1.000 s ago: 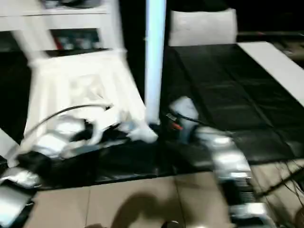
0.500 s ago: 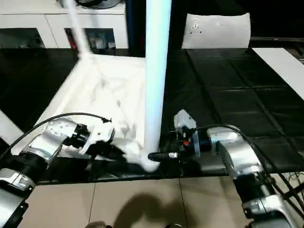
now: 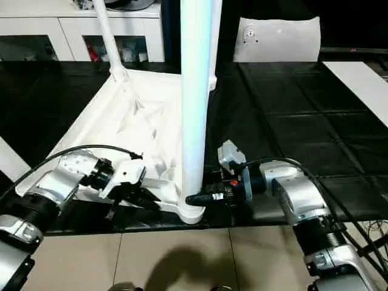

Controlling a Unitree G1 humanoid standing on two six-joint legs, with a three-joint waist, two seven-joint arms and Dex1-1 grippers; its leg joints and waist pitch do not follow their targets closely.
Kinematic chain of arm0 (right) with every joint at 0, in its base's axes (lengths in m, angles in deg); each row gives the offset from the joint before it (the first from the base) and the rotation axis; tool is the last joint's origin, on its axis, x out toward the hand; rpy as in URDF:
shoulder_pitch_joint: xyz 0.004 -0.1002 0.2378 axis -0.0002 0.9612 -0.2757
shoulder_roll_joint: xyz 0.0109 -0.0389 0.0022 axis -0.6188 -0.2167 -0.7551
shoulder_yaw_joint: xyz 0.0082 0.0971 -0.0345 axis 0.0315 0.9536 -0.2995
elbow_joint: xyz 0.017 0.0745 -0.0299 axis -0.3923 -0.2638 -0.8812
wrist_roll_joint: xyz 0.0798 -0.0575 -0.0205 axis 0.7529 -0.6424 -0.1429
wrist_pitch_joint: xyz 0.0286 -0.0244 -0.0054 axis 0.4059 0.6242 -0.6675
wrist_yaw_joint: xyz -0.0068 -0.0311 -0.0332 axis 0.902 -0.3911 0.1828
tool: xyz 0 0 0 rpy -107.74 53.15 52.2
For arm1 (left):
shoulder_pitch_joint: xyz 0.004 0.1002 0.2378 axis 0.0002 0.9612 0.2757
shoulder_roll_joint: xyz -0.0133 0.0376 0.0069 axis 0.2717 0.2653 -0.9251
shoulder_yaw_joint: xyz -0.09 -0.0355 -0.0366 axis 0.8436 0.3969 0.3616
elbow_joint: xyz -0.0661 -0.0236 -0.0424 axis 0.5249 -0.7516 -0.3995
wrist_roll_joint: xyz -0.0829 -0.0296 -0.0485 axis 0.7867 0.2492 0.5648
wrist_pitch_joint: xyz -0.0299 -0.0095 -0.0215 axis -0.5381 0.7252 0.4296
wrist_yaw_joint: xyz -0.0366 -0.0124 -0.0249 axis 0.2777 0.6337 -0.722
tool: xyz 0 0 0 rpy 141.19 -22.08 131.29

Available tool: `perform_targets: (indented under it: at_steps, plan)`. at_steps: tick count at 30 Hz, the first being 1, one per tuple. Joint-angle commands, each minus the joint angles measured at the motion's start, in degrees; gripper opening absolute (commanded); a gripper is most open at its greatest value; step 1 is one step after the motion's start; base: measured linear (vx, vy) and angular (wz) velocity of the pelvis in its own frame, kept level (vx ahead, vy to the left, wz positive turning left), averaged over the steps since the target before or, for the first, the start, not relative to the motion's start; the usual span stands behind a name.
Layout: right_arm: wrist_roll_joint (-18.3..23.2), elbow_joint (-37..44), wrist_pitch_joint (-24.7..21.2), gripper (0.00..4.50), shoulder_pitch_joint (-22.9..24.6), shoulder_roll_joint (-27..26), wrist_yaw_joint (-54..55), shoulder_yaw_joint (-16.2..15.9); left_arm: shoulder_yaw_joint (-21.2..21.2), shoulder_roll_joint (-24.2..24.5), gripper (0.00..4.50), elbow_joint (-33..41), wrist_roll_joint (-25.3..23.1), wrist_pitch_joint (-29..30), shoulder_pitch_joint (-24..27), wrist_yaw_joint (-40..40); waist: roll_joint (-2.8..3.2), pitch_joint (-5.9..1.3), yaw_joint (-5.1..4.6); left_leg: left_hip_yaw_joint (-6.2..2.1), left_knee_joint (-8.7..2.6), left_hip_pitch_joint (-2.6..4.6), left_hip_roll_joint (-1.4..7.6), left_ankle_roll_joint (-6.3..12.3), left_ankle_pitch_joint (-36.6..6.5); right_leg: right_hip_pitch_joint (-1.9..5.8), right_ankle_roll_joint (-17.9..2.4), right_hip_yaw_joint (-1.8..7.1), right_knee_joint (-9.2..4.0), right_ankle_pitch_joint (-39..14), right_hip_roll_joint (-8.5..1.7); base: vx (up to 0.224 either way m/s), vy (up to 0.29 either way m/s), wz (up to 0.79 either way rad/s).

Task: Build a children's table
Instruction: Rotate leg to tighten

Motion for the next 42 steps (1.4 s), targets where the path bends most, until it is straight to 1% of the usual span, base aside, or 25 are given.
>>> perform_targets:
  at_steps: [1,3,5,6,8,10,12,13,14,15,16,17,18,19,21,22,24,26,27,28,32,36,38,40,42]
  plan:
    - [3.1,3.0,-2.8,1.99,1.3,-0.8,0.1,0.3,-0.4,-1.5,0.0,1.6,0.4,0.9,-0.5,-0.2,-0.42,-4.19,-0.3,0.8,-3.81,-0.08,0.17,3.08,-9.4,3.78,-10.0,2.38,-3.82,-17.8,-2.33,0.0,0.0,0.0]
    - [4.3,5.6,-5.2,1.98,3.1,-2.0,3.4,1.3,0.6,-2.4,0.0,2.2,0.7,2.7,-0.3,2.9,-0.43,-4.14,-0.15,0.79,-3.9,-0.04,0.2,3.01,-9.2,3.77,-9.4,2.45,-3.95,-18.6,-2.32,0.0,0.0,0.0]
    - [4.2,6.8,-5.5,1.98,4.1,-4.0,7.2,2.1,1.3,-3.1,0.0,2.2,0.2,3.9,-0.5,6.2,-0.25,-4.08,-0.19,0.72,-3.95,-0.16,0.14,2.56,-9.7,3.74,-9.1,2.34,-3.99,-19.4,-2.3,0.0,0.0,0.0]
    - [2.7,7.6,-4.7,1.98,5.2,-6.6,12.6,2.7,2.3,-4.3,0.0,1.5,-0.8,5.6,-1.0,11.2,-0.28,-3.9,-0.24,0.75,-4.02,-0.06,0.07,2.1,-10.8,3.54,-8.4,2.33,-4.29,-21.1,-2.31,0.0,0.0,0.0]
    - [-0.5,7.1,-3.6,1.98,5.6,-9.6,19.8,3.0,3.6,-5.9,0.0,0.6,-1.3,8.1,-1.7,16.3,-0.31,-3.69,-0.7,0.62,-4.08,0.02,-0.27,0.79,-12.4,3.37,-6.8,2.07,-4.82,-25.5,-2.38,0.0,0.0,0.0]
    - [-4.6,5.0,-3.2,1.98,5.2,-14.1,30.5,3.7,5.7,-8.6,0.0,0.0,-0.9,11.3,-2.7,22.9,-0.31,-3.39,-1.76,0.42,-4.02,-0.05,-0.83,0.01,-13.9,3.28,-3.4,1.43,-5.86,-32.7,-2.33,0.0,0.0,0.0]
    - [-5.6,3.2,-4.6,1.97,3.9,-18.0,38.3,5.3,6.9,-10.8,0.0,-0.3,-1.5,13.8,-3.5,28.8,-0.38,-3.36,-2.88,0.12,-3.91,-0.38,-1.16,-0.26,-15.0,3.41,-1.4,0.86,-6.33,-35.9,-2.28,0.0,0.0,0.0]
    - [-6.3,2.2,-5.1,1.95,3.1,-19.5,41.9,6.0,7.6,-11.7,0.0,-0.5,-1.5,15.3,-3.9,31.0,-0.04,-3.43,-3.83,0.09,-3.68,-0.21,-1.41,-0.17,-15.8,3.13,-0.8,0.46,-6.88,-36.8,-2.07,0.0,0.0,0.0]
    - [-6.3,2.2,-5.1,1.94,3.1,-19.5,41.9,6.0,7.6,-11.7,0.0,-0.5,-1.5,15.3,-3.9,31.0,-0.07,-3.5,-4.1,0.07,-3.59,-0.03,-1.5,0.14,-15.9,3.05,-0.7,0.3,-7.14,-37.0,-2.11,0.0,0.0,0.0]
    - [-7.0,1.1,-5.8,1.94,2.2,-20.9,45.5,6.8,8.2,-12.5,0.0,-0.7,-1.3,16.6,-4.3,32.9,-0.01,-3.61,-4.63,-0.03,-3.75,-0.24,-1.41,0.98,-15.5,3.38,-1.2,0.25,-7.1,-35.2,-2.04,0.0,0.0,0.0]
    - [-7.8,-1.6,-6.9,1.94,0.1,-23.8,51.9,8.3,9.5,-14.2,0.0,-1.6,-1.7,18.0,-5.4,38.3,0.39,-3.62,-5.22,-0.13,-4.08,-0.49,-1.16,1.33,-15.2,3.38,-2.4,0.41,-6.88,-32.7,-2.0,0.0,0.0,0.0]
    - [-8.1,-2.0,-7.1,1.94,-0.2,-24.1,53.0,8.4,9.7,-14.4,0.0,-1.7,-1.8,18.3,-5.5,39.2,0.29,-3.59,-5.45,-0.19,-4.03,-0.47,-1.24,1.33,-15.8,3.31,-2.5,0.24,-6.91,-32.6,-1.87,0.0,0.0,0.0]
    - [-10.5,-4.9,-8.2,1.94,-2.4,-27.0,60.4,9.1,11.6,-16.2,0.0,-2.5,-2.2,20.1,-6.8,45.7,0.7,-3.75,-5.45,-0.14,-3.92,-0.2,-1.31,1.39,-15.7,3.29,-3.0,0.43,-6.73,-31.3,-1.91,0.0,0.0,0.0]
    - [-11.5,-5.8,-8.3,1.94,-3.0,-28.1,62.7,9.4,12.4,-16.9,0.0,-2.7,-2.5,20.7,-7.2,47.6,0.54,-3.77,-5.93,-0.26,-4.07,-0.3,-1.21,1.16,-15.5,3.29,-4.1,0.56,-6.53,-29.8,-1.9,0.0,0.0,0.0]
    - [-13.0,-6.1,-6.7,1.94,-3.1,-28.7,63.6,8.7,12.8,-17.4,0.0,-2.3,-2.9,21.6,-7.4,48.9,0.14,-3.96,-5.89,-0.07,-3.99,-0.31,-1.28,2.06,-14.4,3.41,-5.0,1.01,-6.28,-27.1,-1.93,0.0,0.0,0.0]
    - [-13.7,-5.8,-5.7,2.5,-2.9,-29.0,63.5,8.6,12.3,-17.4,0.0,-2.0,-3.5,21.4,-7.4,49.0,-0.04,-4.04,-5.83,0.05,-3.95,-0.3,-1.26,2.84,-13.1,3.41,-6.0,1.42,-5.95,-24.7,-1.86,0.0,0.0,0.0]
    - [-12.8,-5.1,-4.6,2.63,-2.6,-29.3,63.6,9.5,12.0,-17.3,0.0,-1.6,-3.7,21.4,-7.2,48.5,-0.06,-4.31,-5.65,0.06,-3.96,-0.55,-1.09,4.0,-10.0,3.78,-7.9,1.92,-5.1,-19.3,-1.96,0.052,-0.004,0.07]
    - [-11.9,-3.6,-3.4,2.84,-2.0,-28.5,62.5,10.3,10.7,-16.6,0.0,-0.7,-4.1,20.1,-6.5,45.8,0.24,-4.48,-5.44,0.15,-3.83,-0.64,-0.95,5.22,-7.3,4.02,-10.2,2.17,-4.45,-14.2,-2.03,0.026,-0.004,0.03]
    - [-11.9,-3.6,-3.4,2.84,-2.0,-28.5,62.5,10.3,10.7,-16.6,0.0,-0.7,-4.1,20.1,-6.5,45.8,0.24,-4.48,-5.44,0.15,-3.83,-0.64,-0.95,5.22,-7.3,4.02,-10.2,2.17,-4.45,-14.2,-2.03,0.0,0.0,0.0]
    - [-10.7,-2.2,-2.8,3.08,-1.5,-27.1,59.5,10.4,9.7,-15.8,0.0,-0.4,-3.9,18.5,-5.9,43.2,0.15,-4.61,-5.08,0.2,-3.75,-0.8,-1.09,6.12,-5.4,4.35,-10.9,2.22,-4.13,-11.3,-1.99,0.0,0.0,0.0]
    - [-8.7,2.1,-1.5,3.31,0.6,-20.6,48.8,9.5,8.0,-12.8,0.0,0.3,-3.4,14.1,-4.3,35.5,0.21,-4.56,-4.78,0.23,-3.74,-0.84,-0.95,6.87,-5.5,4.56,-11.6,2.29,-4.0,-9.9,-2.0,0.0,0.0,0.0]
    - [-7.7,2.4,0.3,3.73,1.2,-16.0,41.6,9.1,6.6,-10.7,0.0,0.5,-3.1,10.8,-3.6,29.5,0.13,-4.42,-4.49,0.26,-3.81,-0.62,-0.76,6.96,-7.3,4.48,-12.0,2.3,-4.16,-12.1,-2.17,0.0,0.0,0.0]
    - [-6.6,3.0,1.1,3.89,1.7,-10.8,32.4,7.5,4.7,-8.3,0.0,0.9,-2.3,7.7,-2.9,21.8,0.14,-4.33,-4.35,0.3,-3.86,-0.55,-0.64,6.74,-8.2,4.36,-11.9,2.31,-4.35,-13.4,-2.22,0.0,0.0,0.0]
    - [-6.3,3.1,1.2,4.02,1.8,-9.6,30.1,7.0,4.5,-7.9,0.0,0.9,-2.1,7.1,-2.9,20.1,0.26,-4.24,-3.71,0.3,-3.93,-0.25,-0.31,6.61,-8.8,4.12,-12.2,2.46,-4.17,-13.3,-2.28,0.0,0.0,0.0]
    - [-5.6,3.2,2.0,4.15,1.8,-5.9,22.8,5.4,3.8,-6.6,0.0,1.2,-0.7,6.9,-2.8,13.9,0.18,-4.42,-3.08,0.4,-3.82,-0.06,-0.29,6.38,-8.5,4.11,-12.6,2.42,-3.99,-12.5,-2.22,0.0,0.0,0.0]
